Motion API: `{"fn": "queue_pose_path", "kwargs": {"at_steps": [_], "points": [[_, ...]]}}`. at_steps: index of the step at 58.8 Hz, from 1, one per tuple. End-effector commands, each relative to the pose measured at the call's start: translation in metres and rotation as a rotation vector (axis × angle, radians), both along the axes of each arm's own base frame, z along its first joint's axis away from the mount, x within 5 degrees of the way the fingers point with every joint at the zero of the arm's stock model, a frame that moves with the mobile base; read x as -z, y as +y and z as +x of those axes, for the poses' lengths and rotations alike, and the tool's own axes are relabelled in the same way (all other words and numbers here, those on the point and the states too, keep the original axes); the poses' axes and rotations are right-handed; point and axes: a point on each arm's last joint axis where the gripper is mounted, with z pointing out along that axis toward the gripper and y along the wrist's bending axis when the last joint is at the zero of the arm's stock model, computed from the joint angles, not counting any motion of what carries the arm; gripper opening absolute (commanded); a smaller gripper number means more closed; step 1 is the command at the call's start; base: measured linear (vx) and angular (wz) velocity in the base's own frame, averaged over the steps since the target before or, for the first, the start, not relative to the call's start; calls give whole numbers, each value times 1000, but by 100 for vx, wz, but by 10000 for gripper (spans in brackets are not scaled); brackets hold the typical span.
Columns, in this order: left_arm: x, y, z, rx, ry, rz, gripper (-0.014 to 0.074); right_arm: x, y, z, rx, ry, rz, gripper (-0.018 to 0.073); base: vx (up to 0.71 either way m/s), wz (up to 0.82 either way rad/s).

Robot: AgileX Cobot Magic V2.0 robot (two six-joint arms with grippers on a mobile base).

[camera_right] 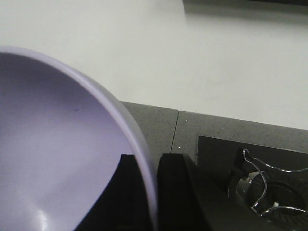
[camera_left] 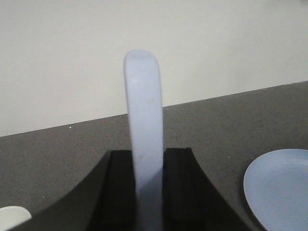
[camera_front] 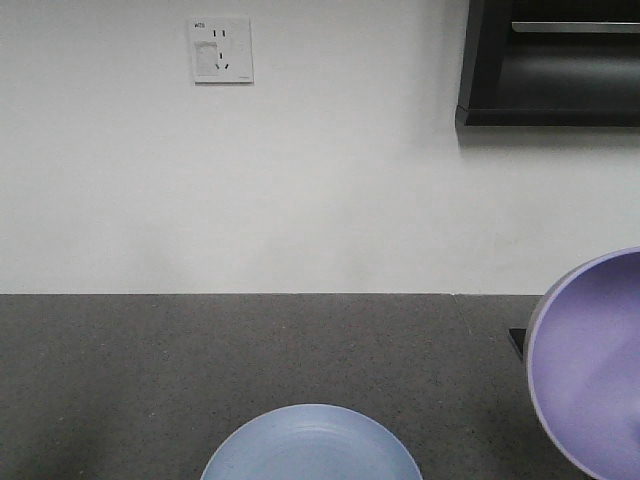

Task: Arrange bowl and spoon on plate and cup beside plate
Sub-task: 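Lower the lavender bowl onto the plate and open the right gripper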

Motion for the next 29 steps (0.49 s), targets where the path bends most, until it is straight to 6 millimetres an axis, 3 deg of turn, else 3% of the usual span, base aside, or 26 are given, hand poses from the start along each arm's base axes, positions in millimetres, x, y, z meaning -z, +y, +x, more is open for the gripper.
{"fn": "queue_pose_path", "kwargs": {"at_steps": [1,13,21,29], "points": [[-14,1,0,-10,-92,-28,4,-17,-2,0,22,-117,14,-9,0,0],[-14,1,0,-11,-93,-28,4,-16,-2,5,26,-109,34,-9,0,0],[-14,1,0,-11,-94,-28,4,-11,3,29,-16,-54,50,-9,0,0],[-14,1,0,-12,-97,-28,4,-18,31,61,-206,-35,31,-9,0,0]]}}
